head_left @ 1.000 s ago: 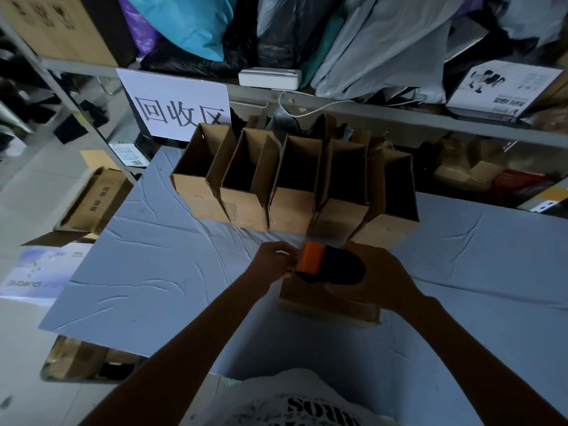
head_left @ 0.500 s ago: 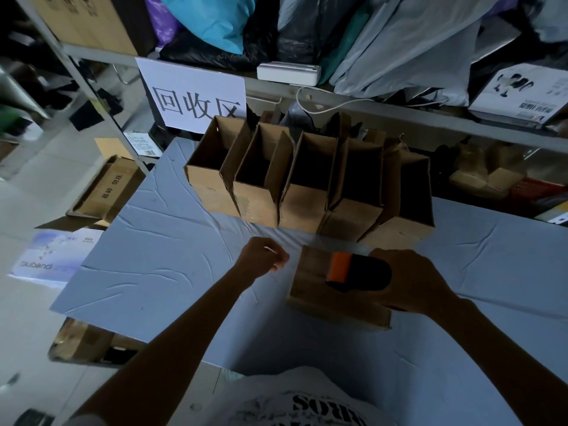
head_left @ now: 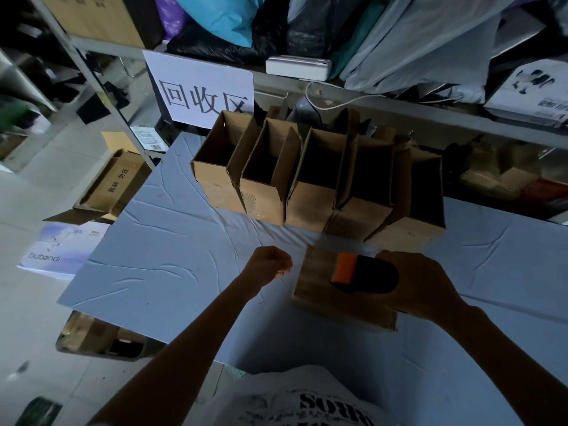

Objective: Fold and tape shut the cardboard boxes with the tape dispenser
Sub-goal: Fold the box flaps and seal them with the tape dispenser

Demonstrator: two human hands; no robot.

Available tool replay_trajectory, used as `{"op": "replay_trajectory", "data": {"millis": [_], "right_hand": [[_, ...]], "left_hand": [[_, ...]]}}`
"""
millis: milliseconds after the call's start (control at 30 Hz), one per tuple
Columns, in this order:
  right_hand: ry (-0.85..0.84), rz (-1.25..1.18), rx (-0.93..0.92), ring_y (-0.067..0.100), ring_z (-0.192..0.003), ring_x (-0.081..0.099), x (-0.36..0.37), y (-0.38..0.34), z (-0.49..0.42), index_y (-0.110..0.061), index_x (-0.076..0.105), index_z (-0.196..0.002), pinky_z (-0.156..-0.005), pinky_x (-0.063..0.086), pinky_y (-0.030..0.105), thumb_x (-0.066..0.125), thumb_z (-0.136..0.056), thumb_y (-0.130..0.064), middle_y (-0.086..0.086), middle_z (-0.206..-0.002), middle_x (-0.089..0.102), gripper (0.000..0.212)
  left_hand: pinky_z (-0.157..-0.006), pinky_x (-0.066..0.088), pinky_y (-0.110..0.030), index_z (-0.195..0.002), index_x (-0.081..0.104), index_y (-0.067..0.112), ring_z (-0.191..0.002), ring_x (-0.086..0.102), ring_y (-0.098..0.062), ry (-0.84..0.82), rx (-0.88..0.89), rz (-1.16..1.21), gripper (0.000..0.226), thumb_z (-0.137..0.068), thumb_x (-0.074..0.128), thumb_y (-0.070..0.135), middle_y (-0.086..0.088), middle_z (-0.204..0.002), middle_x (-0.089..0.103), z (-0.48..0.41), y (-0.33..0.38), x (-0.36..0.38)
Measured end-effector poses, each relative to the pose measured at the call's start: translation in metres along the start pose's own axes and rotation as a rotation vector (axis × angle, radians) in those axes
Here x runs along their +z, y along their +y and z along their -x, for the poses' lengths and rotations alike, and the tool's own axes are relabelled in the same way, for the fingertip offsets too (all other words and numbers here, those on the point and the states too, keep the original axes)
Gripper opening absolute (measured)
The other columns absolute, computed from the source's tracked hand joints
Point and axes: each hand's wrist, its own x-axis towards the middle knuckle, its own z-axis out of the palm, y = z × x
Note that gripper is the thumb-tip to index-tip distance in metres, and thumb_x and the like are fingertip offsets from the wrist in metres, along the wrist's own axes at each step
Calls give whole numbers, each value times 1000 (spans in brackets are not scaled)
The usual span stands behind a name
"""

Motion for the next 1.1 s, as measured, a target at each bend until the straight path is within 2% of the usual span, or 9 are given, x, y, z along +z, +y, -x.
{"op": "replay_trajectory", "data": {"millis": [233,400,500,567,667,833,900,1000,1100], "right_hand": [[-25,55,29,-2,-51,43,-1,1,-4,-33,42,-80,-47,23,14,76,-65,-53,-17,-59,42,43],[-43,67,31,0,-53,46,1,0,-6,-31,44,-79,-48,25,15,75,-67,-53,-14,-61,47,40],[-48,76,32,1,-54,46,1,-1,-6,-29,47,-83,-49,27,14,74,-68,-54,-14,-63,46,39],[-53,84,35,1,-55,45,0,-2,-7,-30,44,-84,-50,26,15,73,-68,-55,-15,-64,43,42],[-72,138,47,4,-57,45,0,-3,-9,-31,41,-86,-53,29,17,69,-69,-58,-15,-67,43,42],[-82,156,58,8,-65,47,4,-10,-13,-27,52,-96,-61,35,21,67,-69,-59,-13,-74,46,45],[-104,207,63,8,-66,45,5,-14,-17,-28,51,-101,-61,36,21,64,-68,-62,-12,-76,45,49],[-113,248,74,8,-68,46,5,-18,-20,-29,50,-104,-62,36,21,60,-67,-67,-12,-80,49,54],[-115,252,72,11,-81,58,6,-20,-18,-33,48,-123,-68,40,21,57,-66,-75,-7,-99,63,71]], "left_hand": [[-66,50,-20,-81,65,6,-70,61,-13,85,34,-58,10,-82,63,-4,-4,-73,65,-5,-7,10],[-73,52,-27,-85,66,6,-75,64,-15,63,40,-78,8,-81,66,-1,-5,-78,67,-7,-14,16],[-69,53,-23,-85,67,10,-70,67,-5,73,109,-162,10,-81,70,2,0,-79,69,-7,-14,17],[-66,51,-19,-99,65,14,-74,67,-6,87,116,-231,20,-81,73,11,4,-89,66,-6,-14,16],[-71,51,-23,-119,56,15,-92,67,-20,62,-14,-245,47,-78,76,28,-2,-105,63,-2,-17,14],[-76,54,-33,-86,68,18,-77,66,-8,280,142,-217,7,-86,68,25,3,-84,70,11,-15,33],[-78,56,-39,-85,68,16,-77,68,-15,250,129,-214,16,-90,62,31,-1,-82,70,11,-7,40],[-81,56,-37,-99,70,13,-86,68,-19,248,91,-364,18,-87,67,25,-5,-94,71,9,-1,42],[-78,55,-33,-91,74,11,-83,68,-21,273,96,-430,13,-86,63,16,-7,-90,72,9,3,43]]}}
